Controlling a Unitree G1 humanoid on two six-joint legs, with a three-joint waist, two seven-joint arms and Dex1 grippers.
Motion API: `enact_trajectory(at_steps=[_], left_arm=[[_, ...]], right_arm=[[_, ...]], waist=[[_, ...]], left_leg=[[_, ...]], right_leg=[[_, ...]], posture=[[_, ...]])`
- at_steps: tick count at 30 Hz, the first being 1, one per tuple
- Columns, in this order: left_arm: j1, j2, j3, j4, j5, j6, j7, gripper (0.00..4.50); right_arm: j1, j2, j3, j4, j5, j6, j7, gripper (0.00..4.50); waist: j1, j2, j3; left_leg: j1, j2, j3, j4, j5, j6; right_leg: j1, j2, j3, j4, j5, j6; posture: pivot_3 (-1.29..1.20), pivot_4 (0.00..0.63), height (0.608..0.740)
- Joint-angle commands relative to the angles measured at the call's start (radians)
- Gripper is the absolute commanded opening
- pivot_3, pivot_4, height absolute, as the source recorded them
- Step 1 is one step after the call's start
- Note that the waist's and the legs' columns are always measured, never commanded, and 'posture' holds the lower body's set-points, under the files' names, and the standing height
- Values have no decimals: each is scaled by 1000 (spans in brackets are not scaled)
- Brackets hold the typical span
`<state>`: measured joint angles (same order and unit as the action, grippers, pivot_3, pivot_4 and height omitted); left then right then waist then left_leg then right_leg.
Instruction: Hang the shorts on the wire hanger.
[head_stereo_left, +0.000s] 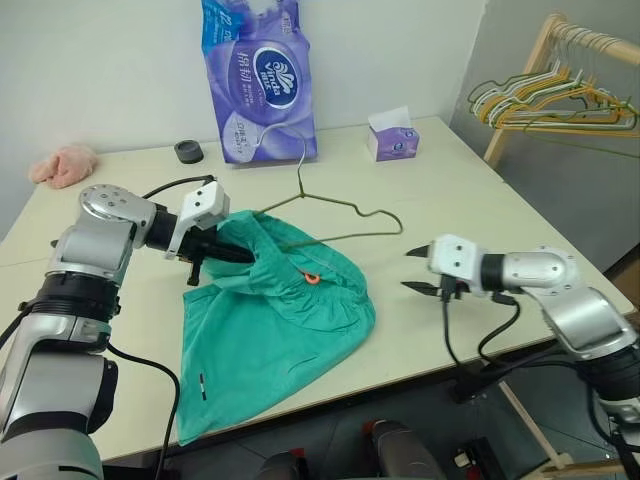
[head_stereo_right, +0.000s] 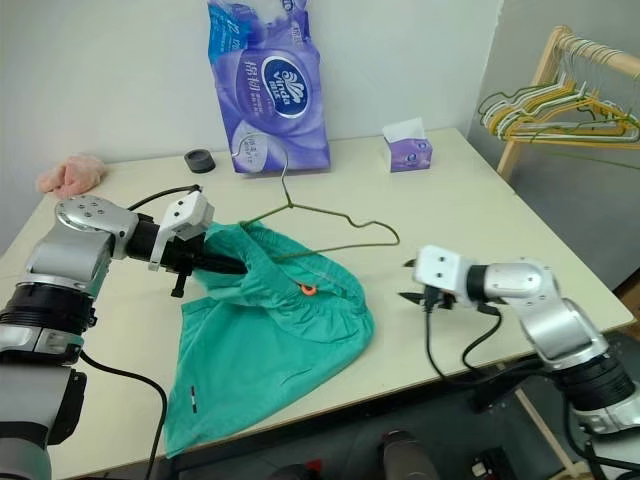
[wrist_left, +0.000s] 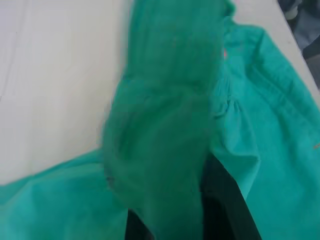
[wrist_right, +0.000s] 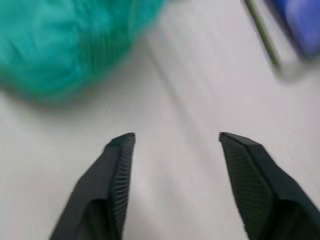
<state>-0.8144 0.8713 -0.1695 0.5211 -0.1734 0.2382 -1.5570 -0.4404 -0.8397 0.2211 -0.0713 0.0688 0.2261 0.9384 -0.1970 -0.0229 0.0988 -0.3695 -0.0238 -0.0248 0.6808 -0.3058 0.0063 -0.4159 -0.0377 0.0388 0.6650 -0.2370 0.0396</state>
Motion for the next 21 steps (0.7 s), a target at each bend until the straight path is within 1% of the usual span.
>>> enact_trajectory(at_steps=[1,2,4,5,8,10,14,21], left_arm=[[-3,12,33,-18,-3,1,14,0],[0,12,36,-17,-2,-1,19,0],[-1,9,38,-11,1,-7,31,0],[-4,7,38,-8,3,-11,36,0],[-9,1,38,-3,6,-16,44,0],[-11,0,37,-1,7,-18,48,0],[-11,-1,39,-2,9,-21,52,0],[-11,-3,44,0,9,-24,61,0]], right_arm=[[20,-6,-78,14,29,-9,0,4152],[61,9,-108,-42,102,72,11,4459],[129,60,-125,-189,229,231,6,4459],[150,101,-118,-257,270,298,-23,4459],[183,207,-85,-374,316,444,-119,4459],[196,293,-54,-405,312,523,-210,4459],[194,404,5,-365,215,543,-365,4459],[190,493,85,-303,191,583,-425,4459]], waist=[[0,0,0],[0,0,0],[0,0,0],[-2,0,0],[-5,0,0],[-2,0,0],[5,0,0],[1,-1,-1]], left_leg=[[0,0,0,0,0,0],[0,0,0,0,0,0],[0,1,-1,-1,0,0],[0,2,-2,-1,0,0],[2,2,-1,-1,0,0],[2,2,-2,0,0,0],[2,0,-1,0,0,0],[2,0,-1,0,0,0]], right_leg=[[0,0,0,0,0,0],[0,0,0,0,0,0],[0,0,0,0,0,0],[0,0,0,0,0,0],[0,0,1,2,0,0],[1,0,1,2,0,0],[1,0,1,1,0,0],[1,-1,0,1,0,0]], posture=[[-226,57,740],[-228,57,740],[-230,56,740],[-230,56,740],[-230,57,740],[-230,59,740],[-224,63,740],[-224,62,740]])
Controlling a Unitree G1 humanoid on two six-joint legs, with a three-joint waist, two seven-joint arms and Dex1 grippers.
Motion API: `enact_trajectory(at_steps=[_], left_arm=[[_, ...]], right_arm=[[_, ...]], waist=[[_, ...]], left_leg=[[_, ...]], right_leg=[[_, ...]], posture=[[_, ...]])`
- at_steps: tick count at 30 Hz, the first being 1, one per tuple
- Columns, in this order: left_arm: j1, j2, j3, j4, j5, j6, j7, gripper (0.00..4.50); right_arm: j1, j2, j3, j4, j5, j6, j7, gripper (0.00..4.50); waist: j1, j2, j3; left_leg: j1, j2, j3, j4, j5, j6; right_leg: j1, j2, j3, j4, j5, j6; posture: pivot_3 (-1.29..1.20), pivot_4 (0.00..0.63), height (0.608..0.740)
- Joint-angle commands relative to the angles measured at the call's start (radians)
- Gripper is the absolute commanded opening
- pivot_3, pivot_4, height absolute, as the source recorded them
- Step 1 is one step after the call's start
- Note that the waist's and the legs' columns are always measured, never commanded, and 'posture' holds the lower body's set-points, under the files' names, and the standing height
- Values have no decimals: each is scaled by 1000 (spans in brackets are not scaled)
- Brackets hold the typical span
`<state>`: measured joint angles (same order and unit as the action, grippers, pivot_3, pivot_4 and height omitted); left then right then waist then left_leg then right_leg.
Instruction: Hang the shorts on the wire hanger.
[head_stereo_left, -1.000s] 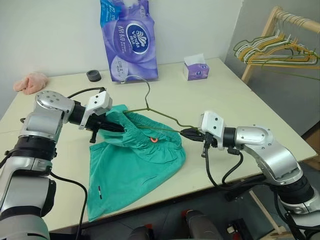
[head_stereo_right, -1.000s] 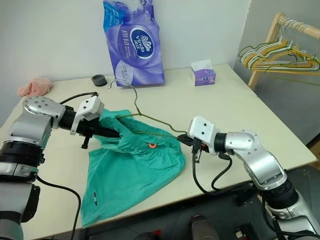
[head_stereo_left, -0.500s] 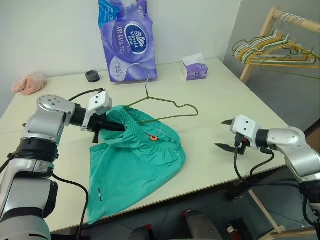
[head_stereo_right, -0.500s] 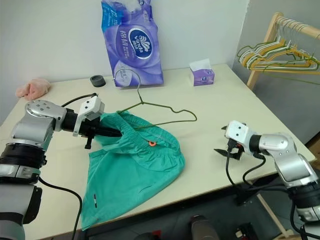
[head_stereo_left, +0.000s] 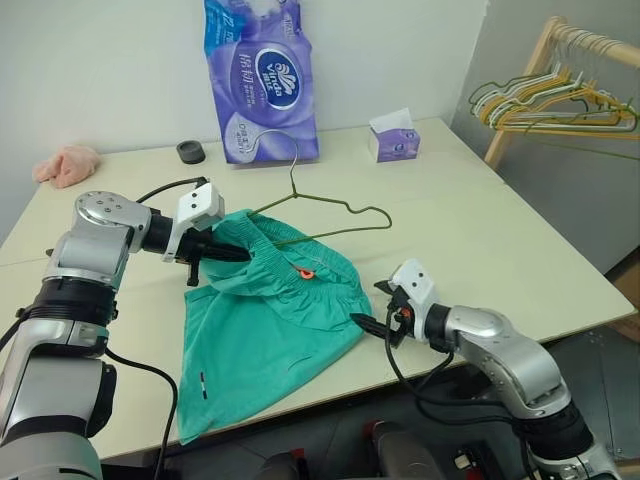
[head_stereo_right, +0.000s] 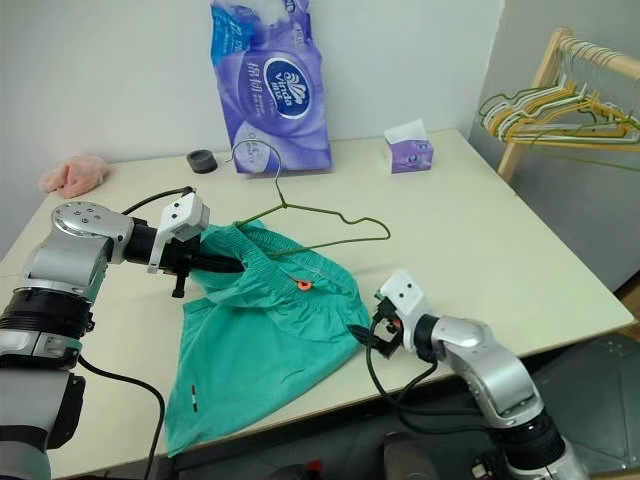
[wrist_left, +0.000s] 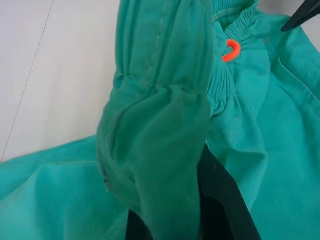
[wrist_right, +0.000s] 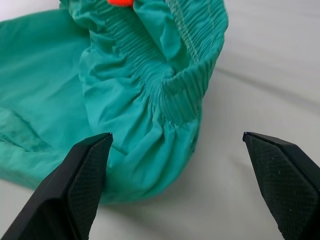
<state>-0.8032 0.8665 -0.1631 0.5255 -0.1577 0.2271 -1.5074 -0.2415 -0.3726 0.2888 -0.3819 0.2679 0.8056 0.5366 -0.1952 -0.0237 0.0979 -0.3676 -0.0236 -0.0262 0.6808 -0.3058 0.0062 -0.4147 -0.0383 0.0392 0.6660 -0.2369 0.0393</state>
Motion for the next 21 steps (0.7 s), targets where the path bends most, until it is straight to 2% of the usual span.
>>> enact_trajectory(at_steps=[1,2,4,12,15,21], left_arm=[[-22,2,38,-4,-7,-14,14,0],[-23,1,40,-2,-7,-17,18,0],[-25,1,42,1,-7,-21,26,0],[-24,-4,65,8,-13,-33,67,0],[-21,-5,85,5,-22,-30,83,0],[-13,10,128,-85,-87,48,49,0]], right_arm=[[-14,35,25,22,-15,-3,-26,4459],[-22,46,32,43,-26,-17,-32,4459],[-35,56,44,70,-47,-51,-36,3891],[-48,89,20,134,-137,-242,-99,966],[-47,85,-23,150,-144,-308,-110,50],[-64,43,-200,198,-55,-294,-68,16]], waist=[[-2,0,0],[-2,0,0],[-2,0,0],[-2,0,0],[-2,0,0],[0,0,0]], left_leg=[[0,0,0,0,0,0],[0,0,0,0,0,0],[0,0,0,0,0,0],[0,0,0,0,0,0],[0,0,0,0,0,0],[0,0,0,0,0,0]], right_leg=[[0,0,0,0,0,0],[0,0,0,0,0,0],[0,0,0,0,0,0],[0,0,0,0,0,0],[0,0,0,0,0,0],[0,-1,0,0,0,0]], posture=[[-224,62,740],[-224,62,740],[-224,62,740],[-224,62,740],[-212,59,740],[-210,60,740]])
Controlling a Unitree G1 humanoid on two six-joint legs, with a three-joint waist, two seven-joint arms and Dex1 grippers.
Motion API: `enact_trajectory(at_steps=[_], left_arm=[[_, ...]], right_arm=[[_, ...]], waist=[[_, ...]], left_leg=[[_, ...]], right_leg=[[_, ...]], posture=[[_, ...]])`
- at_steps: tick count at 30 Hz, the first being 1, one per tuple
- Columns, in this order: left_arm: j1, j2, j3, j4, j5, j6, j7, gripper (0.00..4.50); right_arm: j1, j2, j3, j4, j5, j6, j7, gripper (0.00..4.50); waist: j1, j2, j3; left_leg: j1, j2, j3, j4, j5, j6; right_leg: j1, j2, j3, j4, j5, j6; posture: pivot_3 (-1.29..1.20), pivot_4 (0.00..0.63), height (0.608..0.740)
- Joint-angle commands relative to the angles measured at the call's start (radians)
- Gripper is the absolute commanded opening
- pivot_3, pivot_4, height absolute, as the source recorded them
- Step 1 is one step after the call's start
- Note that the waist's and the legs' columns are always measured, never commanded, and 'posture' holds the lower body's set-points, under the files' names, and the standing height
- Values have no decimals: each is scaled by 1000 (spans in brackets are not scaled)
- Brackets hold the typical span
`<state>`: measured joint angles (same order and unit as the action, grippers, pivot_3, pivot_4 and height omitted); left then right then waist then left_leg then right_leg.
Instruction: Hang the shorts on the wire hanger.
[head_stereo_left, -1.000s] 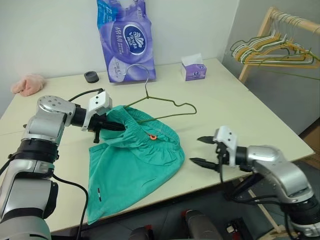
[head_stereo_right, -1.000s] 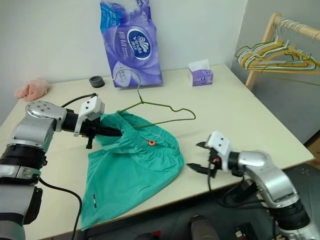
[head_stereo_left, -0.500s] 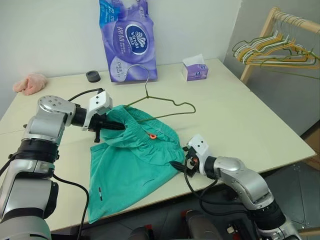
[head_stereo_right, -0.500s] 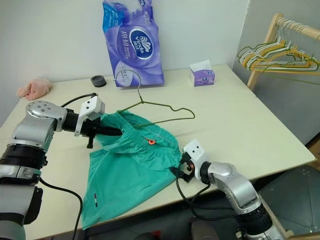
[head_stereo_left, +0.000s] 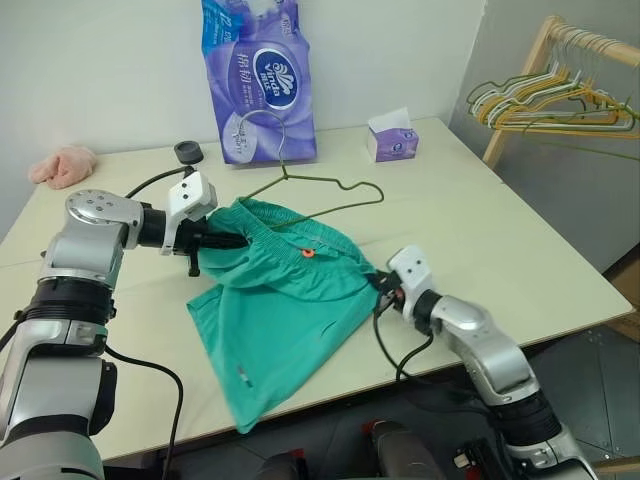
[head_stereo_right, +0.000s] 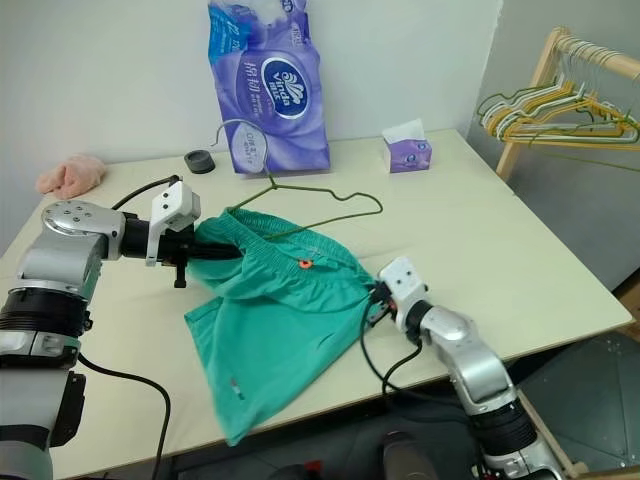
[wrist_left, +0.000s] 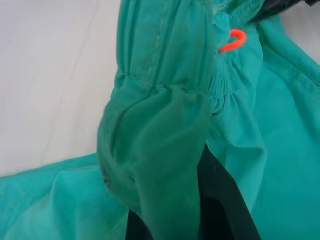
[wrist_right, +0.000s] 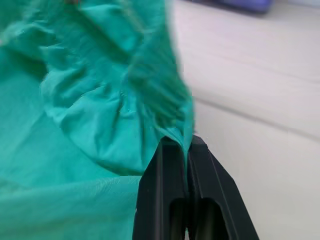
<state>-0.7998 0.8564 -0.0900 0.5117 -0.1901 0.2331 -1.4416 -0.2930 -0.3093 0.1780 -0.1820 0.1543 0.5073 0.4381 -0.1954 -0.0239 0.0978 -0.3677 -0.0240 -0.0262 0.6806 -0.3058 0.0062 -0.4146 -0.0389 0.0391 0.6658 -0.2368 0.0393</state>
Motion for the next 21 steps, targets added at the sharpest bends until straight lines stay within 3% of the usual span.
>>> enact_trajectory(at_steps=[1,6,10,21], left_arm=[[-18,22,63,-94,-74,67,-26,0],[-4,55,84,-234,-174,209,-82,0],[29,108,68,-286,-185,201,-139,0],[49,176,14,-300,-244,108,-173,0]], right_arm=[[-11,-29,-118,-1,96,32,55,16],[-3,-78,-239,-56,330,221,175,16],[-4,-136,-318,-84,492,374,231,16],[-44,-187,-456,-23,706,591,185,16]], waist=[[0,0,0],[-2,0,0],[-4,0,0],[2,0,0]], left_leg=[[0,0,0,0,0,0],[0,0,0,0,0,0],[1,1,0,-1,0,0],[1,1,1,-1,0,0]], right_leg=[[0,0,0,0,0,0],[0,0,0,0,0,0],[0,0,1,0,0,0],[2,1,0,-1,0,0]], posture=[[-211,60,740],[-213,60,740],[-212,61,740],[-218,56,740]])
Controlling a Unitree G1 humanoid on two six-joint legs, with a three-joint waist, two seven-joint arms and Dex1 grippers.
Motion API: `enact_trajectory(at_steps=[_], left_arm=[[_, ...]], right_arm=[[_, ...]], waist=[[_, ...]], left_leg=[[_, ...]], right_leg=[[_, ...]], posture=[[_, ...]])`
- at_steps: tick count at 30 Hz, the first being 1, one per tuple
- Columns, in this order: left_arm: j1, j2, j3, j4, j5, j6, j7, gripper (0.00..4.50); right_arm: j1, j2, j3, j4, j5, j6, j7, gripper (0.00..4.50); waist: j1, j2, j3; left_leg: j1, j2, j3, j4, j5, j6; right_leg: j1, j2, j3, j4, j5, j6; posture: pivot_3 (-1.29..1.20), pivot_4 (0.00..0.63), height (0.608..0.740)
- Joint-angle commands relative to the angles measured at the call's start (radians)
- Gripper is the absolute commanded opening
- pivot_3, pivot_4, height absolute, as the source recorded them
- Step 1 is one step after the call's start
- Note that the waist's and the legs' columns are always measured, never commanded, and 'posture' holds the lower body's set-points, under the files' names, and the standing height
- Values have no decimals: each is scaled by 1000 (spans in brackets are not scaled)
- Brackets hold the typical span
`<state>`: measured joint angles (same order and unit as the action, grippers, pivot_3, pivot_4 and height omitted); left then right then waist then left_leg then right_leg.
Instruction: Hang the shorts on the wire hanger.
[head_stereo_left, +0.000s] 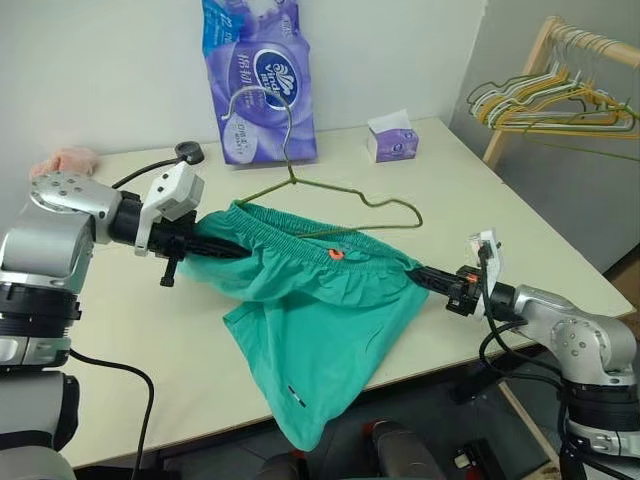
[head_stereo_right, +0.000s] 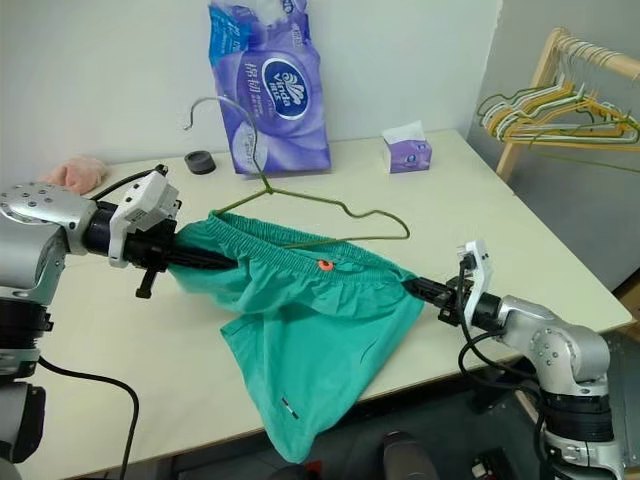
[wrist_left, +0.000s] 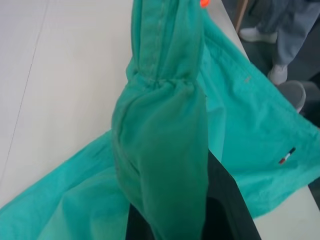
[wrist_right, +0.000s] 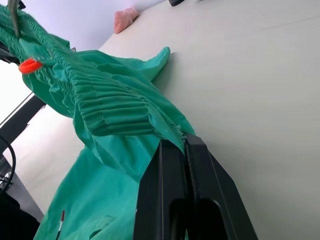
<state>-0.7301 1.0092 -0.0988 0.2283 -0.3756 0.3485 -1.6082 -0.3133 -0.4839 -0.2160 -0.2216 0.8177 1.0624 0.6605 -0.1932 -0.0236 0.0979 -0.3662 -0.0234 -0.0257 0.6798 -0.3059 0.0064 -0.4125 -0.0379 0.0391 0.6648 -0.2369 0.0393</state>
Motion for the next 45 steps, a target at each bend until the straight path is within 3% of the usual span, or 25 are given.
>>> enact_trajectory(at_steps=[1,7,21,32,45], left_arm=[[-26,25,21,-24,-78,0,-6,0],[7,80,-28,-59,-120,-55,-6,0],[-53,38,-67,215,147,-314,1,0],[-117,-46,-19,263,132,-209,52,0],[0,6,-48,134,164,-213,-3,0]], right_arm=[[-32,-2,-78,39,56,54,-60,16],[-60,28,-120,104,103,112,-146,16],[-39,-23,-70,8,135,125,-113,16],[4,-94,14,-78,108,85,-53,16],[-29,-165,50,-74,46,-4,-4,16]], waist=[[0,0,0],[-2,0,0],[-1,0,0],[-2,0,0],[-3,0,0]], left_leg=[[0,0,0,0,0,0],[0,0,0,0,0,0],[0,0,1,0,0,0],[0,0,1,0,0,0],[0,1,1,0,0,0]], right_leg=[[0,0,0,0,0,0],[0,-1,1,0,0,0],[0,1,0,0,0,0],[0,1,0,0,0,0],[0,1,0,0,0,0]], posture=[[-218,56,740],[-219,54,740],[-223,52,740],[-235,54,740],[-236,56,740]])
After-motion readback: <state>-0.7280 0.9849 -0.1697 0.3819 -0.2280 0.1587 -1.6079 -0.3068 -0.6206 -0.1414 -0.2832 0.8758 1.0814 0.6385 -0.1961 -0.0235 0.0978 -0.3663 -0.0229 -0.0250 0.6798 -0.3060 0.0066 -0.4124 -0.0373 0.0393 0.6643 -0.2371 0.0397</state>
